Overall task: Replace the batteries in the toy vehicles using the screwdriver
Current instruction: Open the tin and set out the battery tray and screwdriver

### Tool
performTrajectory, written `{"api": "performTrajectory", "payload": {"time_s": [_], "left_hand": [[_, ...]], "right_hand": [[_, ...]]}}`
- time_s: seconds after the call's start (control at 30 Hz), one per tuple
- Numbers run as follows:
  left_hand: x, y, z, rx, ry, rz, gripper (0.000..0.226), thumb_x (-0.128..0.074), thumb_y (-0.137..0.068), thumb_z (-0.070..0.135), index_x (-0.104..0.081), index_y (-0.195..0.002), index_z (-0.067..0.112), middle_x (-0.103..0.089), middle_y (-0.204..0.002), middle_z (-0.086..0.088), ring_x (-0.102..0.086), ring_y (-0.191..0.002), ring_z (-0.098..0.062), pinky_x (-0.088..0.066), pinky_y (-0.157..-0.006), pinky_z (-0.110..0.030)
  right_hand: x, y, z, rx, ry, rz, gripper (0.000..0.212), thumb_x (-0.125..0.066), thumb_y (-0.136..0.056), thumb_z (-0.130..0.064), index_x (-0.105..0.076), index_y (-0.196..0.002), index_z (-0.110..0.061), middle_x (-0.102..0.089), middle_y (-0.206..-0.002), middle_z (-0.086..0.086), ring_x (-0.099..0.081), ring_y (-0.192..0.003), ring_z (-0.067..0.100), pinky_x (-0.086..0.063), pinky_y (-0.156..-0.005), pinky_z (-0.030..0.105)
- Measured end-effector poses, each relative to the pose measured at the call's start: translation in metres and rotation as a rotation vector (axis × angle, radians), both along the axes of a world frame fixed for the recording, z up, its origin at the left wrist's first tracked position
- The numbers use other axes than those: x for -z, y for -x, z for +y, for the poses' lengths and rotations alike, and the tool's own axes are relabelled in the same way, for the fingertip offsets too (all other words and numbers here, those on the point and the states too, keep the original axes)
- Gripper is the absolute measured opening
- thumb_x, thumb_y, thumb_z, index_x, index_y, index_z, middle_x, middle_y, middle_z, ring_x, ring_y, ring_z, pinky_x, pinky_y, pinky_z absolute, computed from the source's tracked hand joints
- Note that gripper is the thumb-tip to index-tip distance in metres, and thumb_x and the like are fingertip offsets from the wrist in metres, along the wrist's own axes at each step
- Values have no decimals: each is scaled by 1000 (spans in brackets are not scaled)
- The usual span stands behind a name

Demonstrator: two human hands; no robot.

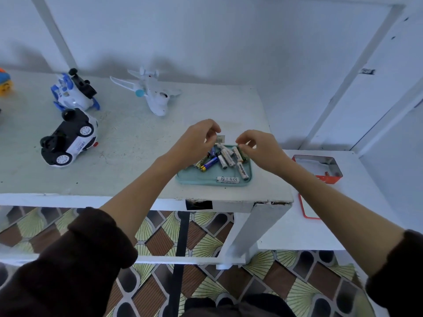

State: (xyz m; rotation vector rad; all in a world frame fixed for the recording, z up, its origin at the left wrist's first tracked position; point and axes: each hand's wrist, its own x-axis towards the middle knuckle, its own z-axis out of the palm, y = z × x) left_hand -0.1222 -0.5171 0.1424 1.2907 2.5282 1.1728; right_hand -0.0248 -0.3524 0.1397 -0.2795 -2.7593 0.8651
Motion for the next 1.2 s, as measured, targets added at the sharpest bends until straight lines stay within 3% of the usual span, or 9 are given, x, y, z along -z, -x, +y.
{"api": "performTrajectory", "payload": {"time_s": [0.1,0.2,0.47,0.6,0.67,0.77,0.87,1.03,1.2], "left_hand": [[-6,-6,19,35,-7,14,20,-47,-93,2,-59,-108,8,-58,-93,1,-54,-92,-15,-38,-72,-9],[-15,-14,46,86,-8,36,20,-46,-93,2,-59,-108,8,-61,-97,-2,-54,-95,-16,-40,-75,-14],[-23,-52,166,190,-41,88,16,-50,-93,4,-60,-105,3,-62,-99,-9,-54,-92,-19,-39,-79,-20],[-10,-84,244,241,4,54,17,-49,-95,5,-60,-108,2,-60,-100,-7,-54,-92,-17,-39,-75,-14],[0,-99,280,251,32,34,18,-48,-94,3,-60,-108,1,-60,-101,-8,-53,-91,-17,-38,-73,-12],[19,-121,324,248,75,-22,16,-48,-93,1,-60,-104,0,-62,-101,-11,-54,-89,-20,-39,-76,-17],[42,-139,354,220,80,-97,15,-48,-94,1,-61,-102,1,-63,-101,-12,-57,-92,-23,-47,-82,-29],[77,-153,398,164,140,-195,18,-46,-94,-1,-62,-102,2,-61,-100,-6,-55,-90,-17,-39,-71,-3],[113,-136,441,54,177,-295,18,-46,-93,-3,-63,-99,2,-59,-99,-4,-53,-91,-15,-38,-67,-4]], "right_hand": [[-6,-7,16,36,-3,37,15,-55,-89,-9,-63,-100,-8,-61,-95,-1,-53,-79,12,-35,-64,10],[-14,-17,41,85,-1,49,15,-54,-89,-10,-63,-101,-7,-61,-94,-1,-54,-79,12,-37,-69,14],[-21,-71,147,233,-7,57,14,-53,-90,-11,-63,-100,-8,-58,-92,-3,-51,-80,9,-35,-63,-1],[-16,-116,222,306,44,19,15,-52,-91,-9,-62,-101,-5,-59,-93,1,-52,-84,12,-40,-72,16],[-11,-139,261,329,53,-6,14,-52,-91,-8,-62,-100,-5,-59,-92,1,-53,-81,11,-40,-70,12],[2,-169,312,361,69,-45,10,-53,-90,-8,-62,-96,-6,-57,-83,-3,-50,-71,5,-35,-59,-1],[20,-188,353,376,103,-96,12,-54,-90,-9,-63,-97,-6,-58,-86,-1,-53,-75,10,-38,-64,9],[54,-197,403,366,195,-159,11,-54,-88,-4,-62,-95,-4,-59,-86,2,-54,-80,16,-45,-72,22],[95,-176,451,348,252,-231,12,-53,-88,-3,-63,-95,-5,-61,-89,5,-56,-82,17,-43,-71,22]]}}
